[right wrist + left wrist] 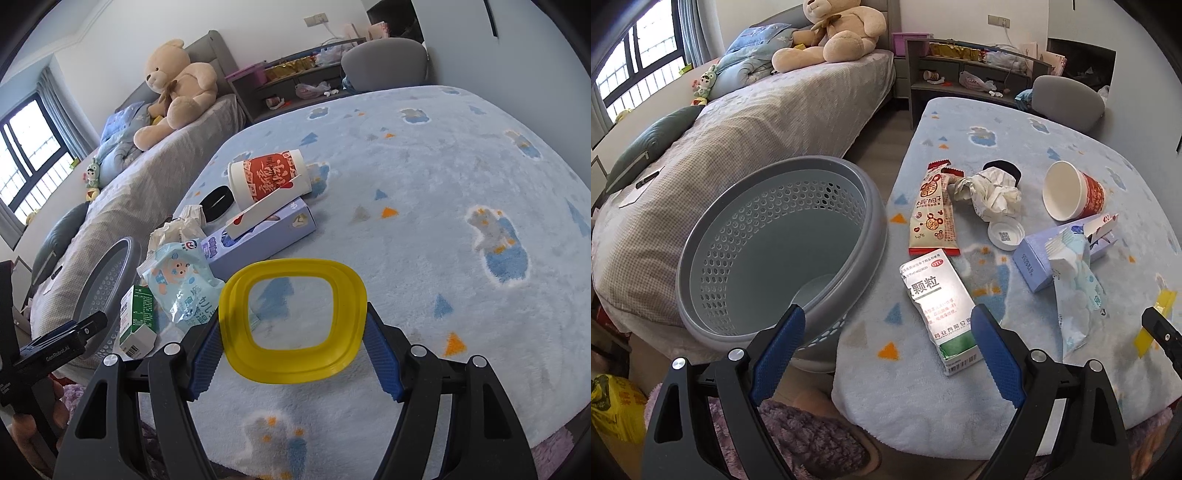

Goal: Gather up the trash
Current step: 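Grasp the green-and-white medicine box with the left gripper while the right holds the lid, then carry the box and lid over the grey basket and open both grippers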

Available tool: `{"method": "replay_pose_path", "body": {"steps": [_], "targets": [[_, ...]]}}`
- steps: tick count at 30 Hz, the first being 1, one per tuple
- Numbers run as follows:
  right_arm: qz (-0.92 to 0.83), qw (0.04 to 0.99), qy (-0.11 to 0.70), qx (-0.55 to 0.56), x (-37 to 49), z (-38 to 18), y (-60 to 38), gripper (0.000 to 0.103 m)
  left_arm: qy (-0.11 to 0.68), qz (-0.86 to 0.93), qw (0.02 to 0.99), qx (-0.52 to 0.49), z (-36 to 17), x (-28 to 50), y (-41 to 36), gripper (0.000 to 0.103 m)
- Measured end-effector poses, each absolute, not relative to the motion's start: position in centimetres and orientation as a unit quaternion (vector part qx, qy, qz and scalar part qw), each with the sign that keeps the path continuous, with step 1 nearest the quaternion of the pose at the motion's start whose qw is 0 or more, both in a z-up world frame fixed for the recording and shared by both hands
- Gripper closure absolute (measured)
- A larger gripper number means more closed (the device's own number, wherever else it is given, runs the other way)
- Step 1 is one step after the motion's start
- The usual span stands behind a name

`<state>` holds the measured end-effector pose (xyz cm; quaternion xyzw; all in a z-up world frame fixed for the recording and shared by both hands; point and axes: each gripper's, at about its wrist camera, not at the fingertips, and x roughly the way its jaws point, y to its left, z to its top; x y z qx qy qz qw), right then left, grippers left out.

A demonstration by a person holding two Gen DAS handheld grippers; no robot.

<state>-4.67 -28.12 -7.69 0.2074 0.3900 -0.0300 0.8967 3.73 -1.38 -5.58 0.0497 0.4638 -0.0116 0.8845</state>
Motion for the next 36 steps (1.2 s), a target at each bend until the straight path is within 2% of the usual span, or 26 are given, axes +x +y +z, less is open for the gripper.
{"method": "replay_pose_path", "body": {"steps": [19,21,23,26,36], "targets": [[-0.027,0.898,0.386,0.210,-4.8,-7.8,-28.1,0.035,0.504,-0.028,0.862,0.053,-9.3,6.4,-4.7,0.017],[-0.027,0.898,0.386,0.211,-4.8,-7.8,-28.2,0.035,0.505,-0.032,0.861,0.051,-9.4,6.5,-4.8,0.026],[-0.027,0.898,0.386,0.210,-4.8,-7.8,-28.2,0.035,0.512,-0.045,0.856,0.046,-9.6,6.5,-4.9,0.043],[-0.027,0.898,0.386,0.210,-4.8,-7.8,-28.2,0.035,0.511,-0.066,0.856,0.040,-9.3,6.2,-5.2,0.058],[-0.030,0.899,0.387,0.200,-5.4,-7.4,-27.7,0.035,0.485,-0.079,0.870,0.044,-7.2,4.3,-4.7,0.066]]}}
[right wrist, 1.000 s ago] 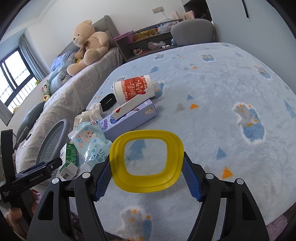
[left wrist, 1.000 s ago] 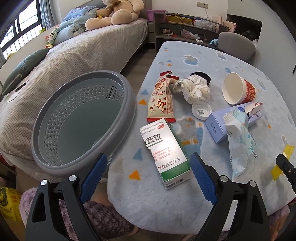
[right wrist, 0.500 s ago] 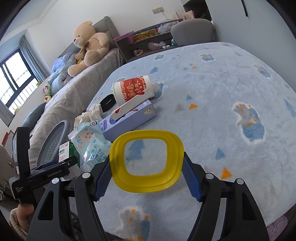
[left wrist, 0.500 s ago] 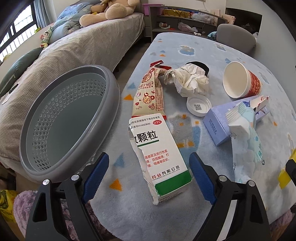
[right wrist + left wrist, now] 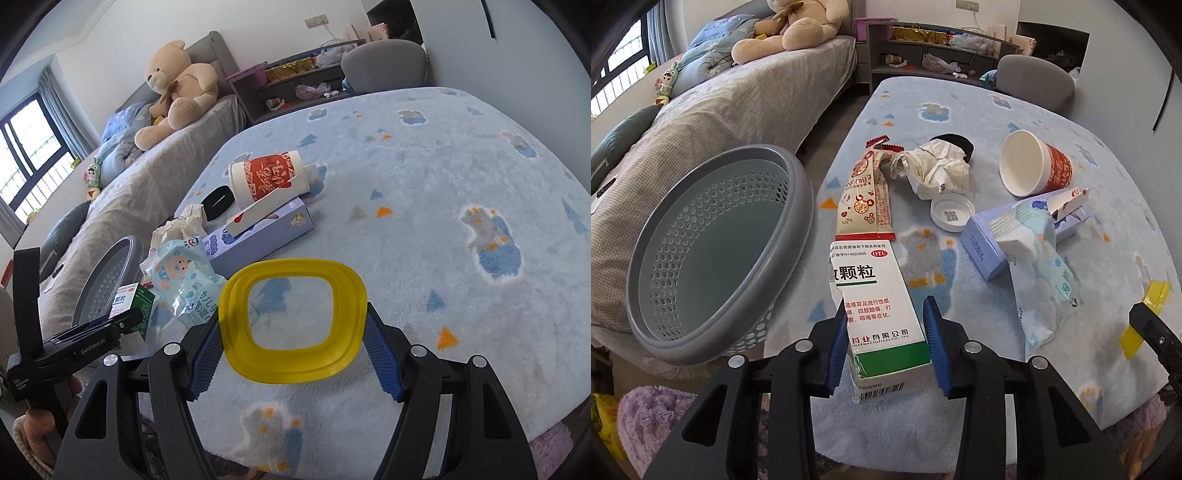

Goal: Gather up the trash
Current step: 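Carry the box and lid over the grey basket and open both grippers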

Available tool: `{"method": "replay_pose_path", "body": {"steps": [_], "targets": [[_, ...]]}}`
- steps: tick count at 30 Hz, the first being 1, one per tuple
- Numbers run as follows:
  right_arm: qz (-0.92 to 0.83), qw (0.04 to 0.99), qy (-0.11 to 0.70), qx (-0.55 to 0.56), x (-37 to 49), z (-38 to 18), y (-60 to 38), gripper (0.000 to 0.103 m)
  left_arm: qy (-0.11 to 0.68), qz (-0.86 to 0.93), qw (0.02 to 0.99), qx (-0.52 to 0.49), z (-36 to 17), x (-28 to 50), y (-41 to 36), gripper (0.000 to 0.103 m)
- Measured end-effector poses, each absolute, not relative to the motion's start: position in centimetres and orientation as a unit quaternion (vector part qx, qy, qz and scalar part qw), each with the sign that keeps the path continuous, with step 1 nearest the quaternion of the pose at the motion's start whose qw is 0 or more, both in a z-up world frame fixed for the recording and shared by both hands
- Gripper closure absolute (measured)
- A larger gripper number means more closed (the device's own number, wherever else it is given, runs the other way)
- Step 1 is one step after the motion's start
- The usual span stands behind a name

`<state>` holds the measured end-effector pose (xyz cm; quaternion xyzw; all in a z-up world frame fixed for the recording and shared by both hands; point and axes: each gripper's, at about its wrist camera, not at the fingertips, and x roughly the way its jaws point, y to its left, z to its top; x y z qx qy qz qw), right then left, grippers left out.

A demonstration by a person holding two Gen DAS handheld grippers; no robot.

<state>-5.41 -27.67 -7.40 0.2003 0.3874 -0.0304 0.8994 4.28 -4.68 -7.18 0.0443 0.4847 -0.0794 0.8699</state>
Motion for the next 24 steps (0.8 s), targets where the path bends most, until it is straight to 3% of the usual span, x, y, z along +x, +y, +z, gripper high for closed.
{"method": "replay_pose_path", "body": {"steps": [4,24], "targets": [[-0.028,0.900,0.391,0.191,-5.7,-6.9,-26.6,0.035,0.476,-0.082,0.875,0.030,-6.1,3.6,-3.1,0.070],[0.080,0.915,0.379,0.113,-0.6,-1.4,-14.0,0.035,0.407,-0.057,0.912,-0.003,-1.4,3.8,7.6,0.070]]}}
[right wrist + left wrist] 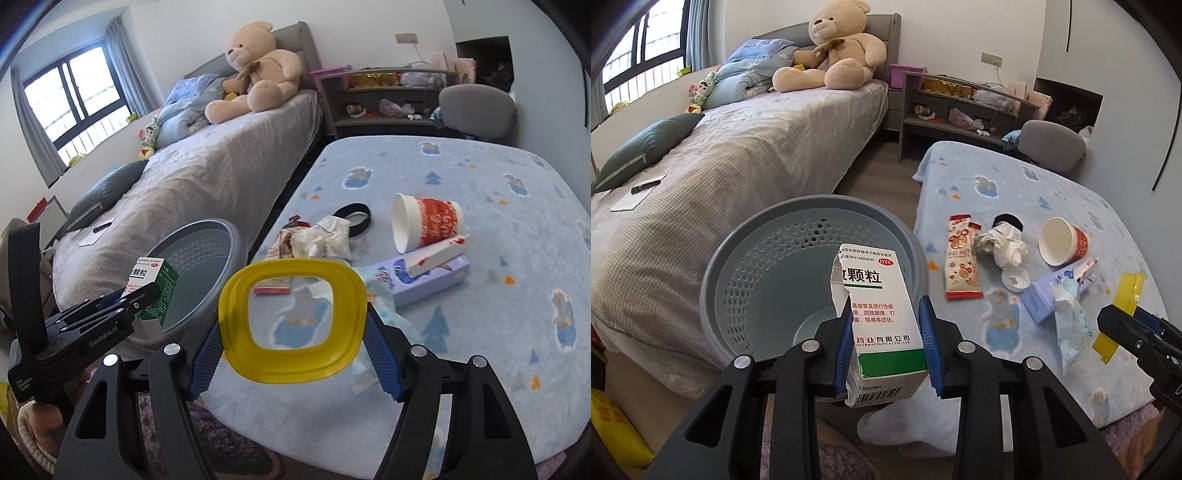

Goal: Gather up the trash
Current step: 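Carry the box and lid over the grey basket and open both grippers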

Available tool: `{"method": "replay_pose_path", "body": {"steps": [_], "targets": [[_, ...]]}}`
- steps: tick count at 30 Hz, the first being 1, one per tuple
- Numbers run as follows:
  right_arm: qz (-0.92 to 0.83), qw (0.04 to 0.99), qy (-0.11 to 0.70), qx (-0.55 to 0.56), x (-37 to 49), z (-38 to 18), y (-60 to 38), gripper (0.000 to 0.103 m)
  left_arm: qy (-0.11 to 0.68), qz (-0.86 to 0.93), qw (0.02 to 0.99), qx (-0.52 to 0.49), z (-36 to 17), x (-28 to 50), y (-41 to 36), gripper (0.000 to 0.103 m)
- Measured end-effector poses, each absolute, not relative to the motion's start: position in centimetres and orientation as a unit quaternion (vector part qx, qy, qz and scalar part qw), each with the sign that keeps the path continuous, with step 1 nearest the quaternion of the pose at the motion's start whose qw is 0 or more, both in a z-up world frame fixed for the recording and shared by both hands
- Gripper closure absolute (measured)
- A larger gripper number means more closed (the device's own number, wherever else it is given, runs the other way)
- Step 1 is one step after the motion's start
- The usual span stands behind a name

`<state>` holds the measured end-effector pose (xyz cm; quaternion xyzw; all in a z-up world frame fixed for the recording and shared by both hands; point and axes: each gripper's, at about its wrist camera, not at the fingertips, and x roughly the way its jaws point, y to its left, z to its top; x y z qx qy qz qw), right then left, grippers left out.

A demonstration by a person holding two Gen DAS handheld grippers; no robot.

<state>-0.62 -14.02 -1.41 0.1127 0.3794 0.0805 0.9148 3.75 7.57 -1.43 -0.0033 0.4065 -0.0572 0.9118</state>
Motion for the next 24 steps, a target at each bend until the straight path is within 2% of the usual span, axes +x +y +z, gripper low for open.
{"method": "replay_pose_path", "body": {"steps": [11,24], "targets": [[0.146,0.897,0.410,0.072,6.2,-3.4,-5.4,0.035,0.412,-0.017,0.911,-0.019,-3.1,7.0,14.7,0.070],[0.182,0.883,0.431,0.042,11.4,-5.3,0.4,0.034,0.429,-0.007,0.903,-0.023,-5.5,10.3,18.2,0.070]]}}
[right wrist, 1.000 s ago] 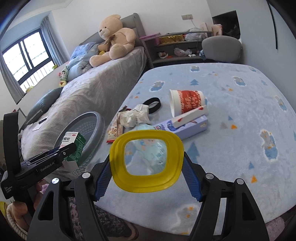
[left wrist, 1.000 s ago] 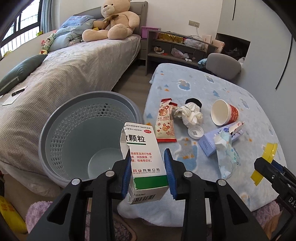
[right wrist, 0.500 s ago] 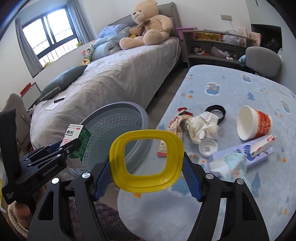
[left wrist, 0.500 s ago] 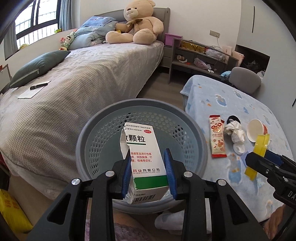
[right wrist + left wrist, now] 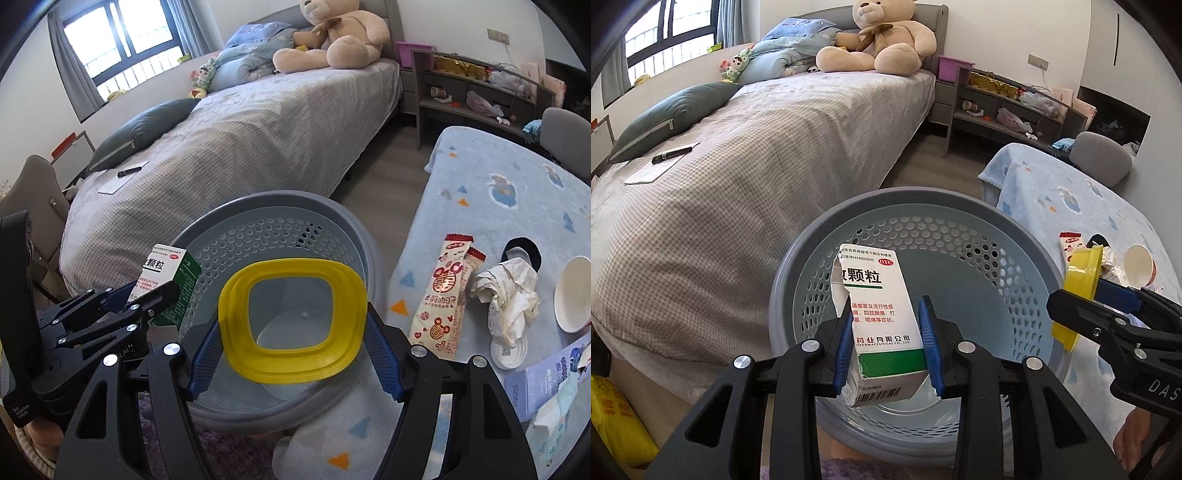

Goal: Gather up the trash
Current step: 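Carry the box and lid over the grey basket and open both grippers, then move both grippers back from the basket toward the table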

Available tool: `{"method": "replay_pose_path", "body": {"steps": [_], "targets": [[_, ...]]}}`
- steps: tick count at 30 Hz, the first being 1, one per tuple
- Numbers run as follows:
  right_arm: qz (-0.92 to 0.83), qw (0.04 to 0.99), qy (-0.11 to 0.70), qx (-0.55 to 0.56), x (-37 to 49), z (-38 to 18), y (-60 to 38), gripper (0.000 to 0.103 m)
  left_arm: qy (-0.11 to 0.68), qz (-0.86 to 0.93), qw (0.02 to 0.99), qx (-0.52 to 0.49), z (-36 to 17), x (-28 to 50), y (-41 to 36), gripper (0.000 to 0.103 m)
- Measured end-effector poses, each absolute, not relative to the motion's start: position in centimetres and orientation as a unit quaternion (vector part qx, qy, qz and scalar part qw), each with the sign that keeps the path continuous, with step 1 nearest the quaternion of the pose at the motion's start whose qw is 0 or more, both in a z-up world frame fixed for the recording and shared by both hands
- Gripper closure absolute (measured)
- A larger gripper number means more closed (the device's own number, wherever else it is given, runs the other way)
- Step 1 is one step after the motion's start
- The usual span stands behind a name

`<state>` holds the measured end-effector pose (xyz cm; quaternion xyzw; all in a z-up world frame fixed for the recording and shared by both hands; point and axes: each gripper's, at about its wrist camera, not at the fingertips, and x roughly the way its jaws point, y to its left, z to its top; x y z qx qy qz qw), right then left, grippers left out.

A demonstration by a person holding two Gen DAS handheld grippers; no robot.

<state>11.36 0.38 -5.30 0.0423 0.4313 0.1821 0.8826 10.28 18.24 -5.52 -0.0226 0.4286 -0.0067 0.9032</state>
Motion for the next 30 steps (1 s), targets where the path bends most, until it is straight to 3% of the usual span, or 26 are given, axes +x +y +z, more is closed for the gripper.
{"method": "replay_pose_path", "body": {"steps": [9,11,13,30], "targets": [[0.181,0.881,0.437,0.031,12.6,-5.8,1.7,0.031,0.434,-0.006,0.900,-0.030,-6.1,10.8,19.0,0.069],[0.180,0.883,0.431,0.033,12.6,-5.6,1.7,0.024,0.430,-0.003,0.902,-0.029,-5.9,10.6,19.1,0.055],[0.178,0.886,0.426,0.035,12.5,-5.3,1.6,0.020,0.425,0.002,0.905,-0.030,-5.6,10.4,19.2,0.049],[0.172,0.888,0.426,0.029,11.6,-5.0,1.5,0.020,0.421,0.027,0.906,-0.035,-5.3,9.3,20.0,0.042]]}}
